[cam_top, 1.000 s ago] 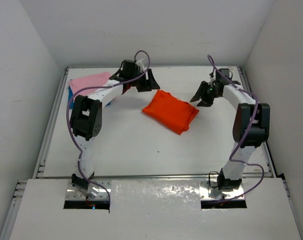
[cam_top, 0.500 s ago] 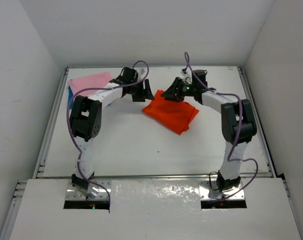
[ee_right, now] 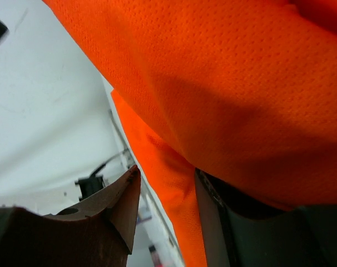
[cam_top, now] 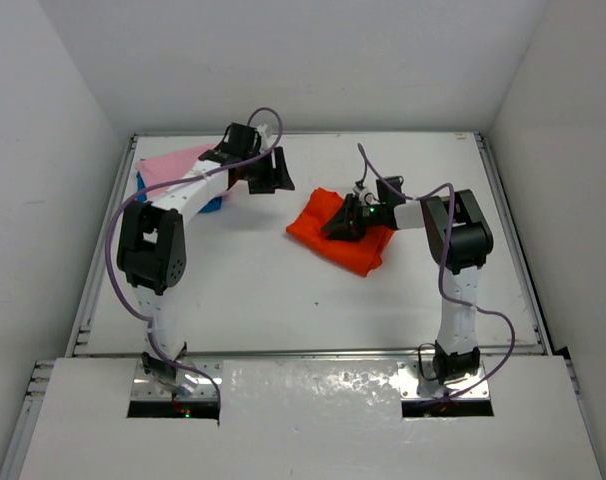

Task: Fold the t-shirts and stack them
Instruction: Smooth out wrinkles on the folded tshirt

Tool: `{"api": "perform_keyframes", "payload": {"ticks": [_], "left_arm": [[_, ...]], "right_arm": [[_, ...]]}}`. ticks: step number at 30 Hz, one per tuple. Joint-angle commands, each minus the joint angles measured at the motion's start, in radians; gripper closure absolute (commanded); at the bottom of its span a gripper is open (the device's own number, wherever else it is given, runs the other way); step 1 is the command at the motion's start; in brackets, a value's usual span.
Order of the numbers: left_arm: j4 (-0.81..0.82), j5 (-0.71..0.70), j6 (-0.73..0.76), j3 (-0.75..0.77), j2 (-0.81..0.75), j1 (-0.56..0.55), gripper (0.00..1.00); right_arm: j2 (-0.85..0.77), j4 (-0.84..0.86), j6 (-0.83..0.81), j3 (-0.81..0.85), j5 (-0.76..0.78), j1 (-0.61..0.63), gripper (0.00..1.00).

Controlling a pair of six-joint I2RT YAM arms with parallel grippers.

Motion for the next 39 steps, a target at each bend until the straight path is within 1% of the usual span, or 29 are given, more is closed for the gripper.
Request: {"api": "perform_keyframes", "payload": {"ticks": [1,2,3,4,5,7,8,11,13,14,16,18,19,21,22,23,24,25,26,28,29,32,33,34,37,39], "left_arm": [[-0.005,0.003,0.005,0.062,-0.035,0.004,0.42],[-0.009,0.001,0.007,0.067,-0.035,0.004,0.42],[-0.013,0.001,0.008,0.070,-0.035,0.004,0.42],[-0.014,0.003,0.008,0.073,-0.036,0.004,0.42],[-0.016,0.006,0.010,0.073,-0.038,0.004,0.42],[-0.016,0.015,0.010,0.068,-0.044,0.004,0.42],[-0.016,0.018,0.010,0.064,-0.045,0.004,0.42],[-0.007,0.039,0.017,0.044,-0.064,0.004,0.42],[0.010,0.095,0.018,0.013,-0.081,0.002,0.42],[0.038,0.118,0.011,0.000,-0.087,-0.001,0.42],[0.067,0.174,0.011,-0.045,-0.107,-0.010,0.42],[0.095,0.207,0.031,-0.073,-0.119,-0.034,0.43],[0.099,0.222,0.051,-0.077,-0.118,-0.044,0.43],[0.096,0.294,0.071,-0.082,-0.105,-0.077,0.46],[0.095,0.315,0.082,-0.085,-0.092,-0.088,0.49],[0.095,0.331,0.097,-0.088,-0.087,-0.111,0.57],[0.101,0.348,0.100,-0.096,-0.087,-0.120,0.61],[0.136,0.357,0.100,-0.121,-0.090,-0.128,0.70],[0.164,0.369,0.085,-0.140,-0.093,-0.137,0.73],[0.220,0.383,0.064,-0.183,-0.081,-0.140,0.78],[0.227,0.385,0.059,-0.185,-0.069,-0.139,0.79],[0.240,0.377,0.056,-0.177,-0.015,-0.140,0.82],[0.241,0.362,0.056,-0.168,0.005,-0.140,0.83],[0.241,0.347,0.062,-0.166,0.013,-0.139,0.83],[0.244,0.304,0.079,-0.154,0.056,-0.140,0.83],[0.247,0.279,0.079,-0.133,0.109,-0.139,0.83]], "right_arm": [[-0.018,-0.117,-0.183,-0.007,-0.105,0.005,0.54],[-0.019,-0.201,-0.249,0.004,-0.107,0.004,0.54],[-0.018,-0.408,-0.406,0.014,-0.101,0.004,0.54],[-0.027,-0.483,-0.476,0.020,-0.066,0.002,0.54],[-0.042,-0.481,-0.486,-0.022,-0.053,0.001,0.54],[-0.088,-0.412,-0.454,-0.102,-0.079,0.002,0.54],[-0.102,-0.411,-0.458,-0.116,-0.075,0.002,0.54],[-0.139,-0.522,-0.548,-0.122,-0.052,0.004,0.54],[-0.172,-0.521,-0.555,-0.124,-0.058,0.004,0.54],[-0.206,-0.541,-0.565,-0.101,-0.074,0.004,0.53],[-0.245,-0.591,-0.585,-0.053,-0.061,0.004,0.53],[-0.309,-0.633,-0.572,0.014,-0.038,0.001,0.52],[-0.330,-0.627,-0.531,0.040,-0.030,-0.001,0.52],[-0.396,-0.609,-0.475,0.045,0.002,-0.003,0.54],[-0.422,-0.589,-0.436,0.033,0.022,-0.010,0.61],[-0.450,-0.511,-0.343,-0.023,0.036,-0.015,0.65],[-0.508,-0.474,-0.298,-0.057,0.051,-0.018,0.71],[-0.537,-0.438,-0.249,-0.141,0.080,-0.029,0.81],[-0.565,-0.364,-0.165,-0.189,0.096,-0.035,0.85],[-0.635,-0.363,-0.132,-0.287,0.161,-0.042,0.92],[-0.657,-0.330,-0.118,-0.320,0.162,-0.041,0.93],[-0.709,-0.351,-0.147,-0.383,0.166,-0.042,0.94],[-0.714,-0.386,-0.171,-0.381,0.168,-0.042,0.93],[-0.723,-0.460,-0.224,-0.365,0.194,-0.044,0.93],[-0.736,-0.518,-0.282,-0.355,0.228,-0.053,0.93],[-0.722,-0.519,-0.289,-0.372,0.241,-0.079,0.93]]}}
